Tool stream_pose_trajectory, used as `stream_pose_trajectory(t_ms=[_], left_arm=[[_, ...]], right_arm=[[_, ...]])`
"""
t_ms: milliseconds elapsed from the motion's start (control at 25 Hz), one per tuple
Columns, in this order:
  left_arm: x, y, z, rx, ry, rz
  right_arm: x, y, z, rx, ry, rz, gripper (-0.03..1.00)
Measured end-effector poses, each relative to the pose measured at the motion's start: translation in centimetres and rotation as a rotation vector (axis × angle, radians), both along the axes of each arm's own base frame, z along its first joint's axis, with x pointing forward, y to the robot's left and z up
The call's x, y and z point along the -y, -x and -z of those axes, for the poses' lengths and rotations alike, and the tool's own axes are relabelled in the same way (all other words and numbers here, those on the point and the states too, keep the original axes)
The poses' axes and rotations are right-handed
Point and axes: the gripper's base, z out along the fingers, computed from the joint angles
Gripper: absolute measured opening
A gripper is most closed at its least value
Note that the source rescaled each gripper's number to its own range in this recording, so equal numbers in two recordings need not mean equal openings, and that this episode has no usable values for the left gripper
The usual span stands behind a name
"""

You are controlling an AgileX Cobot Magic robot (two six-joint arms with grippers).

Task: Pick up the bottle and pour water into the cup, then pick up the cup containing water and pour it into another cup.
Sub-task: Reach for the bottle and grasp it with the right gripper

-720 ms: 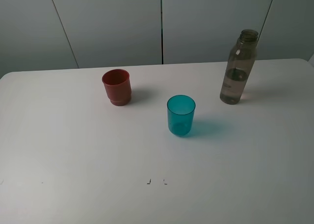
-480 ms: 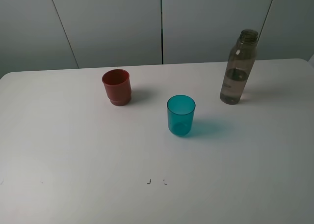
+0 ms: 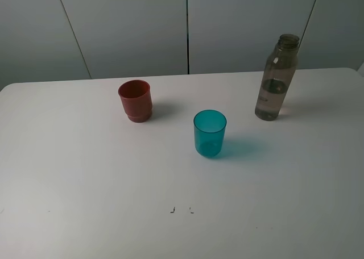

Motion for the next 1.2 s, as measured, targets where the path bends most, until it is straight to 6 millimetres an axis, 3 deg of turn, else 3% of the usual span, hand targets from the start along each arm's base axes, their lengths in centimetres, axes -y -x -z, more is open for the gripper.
stream_pose_trajectory(t_ms=[1200], left_arm=[[0.0,0.0,0.0,0.0,0.0,0.0]], right_arm=[[0.0,0.0,0.0,0.0,0.0,0.0,1.0]])
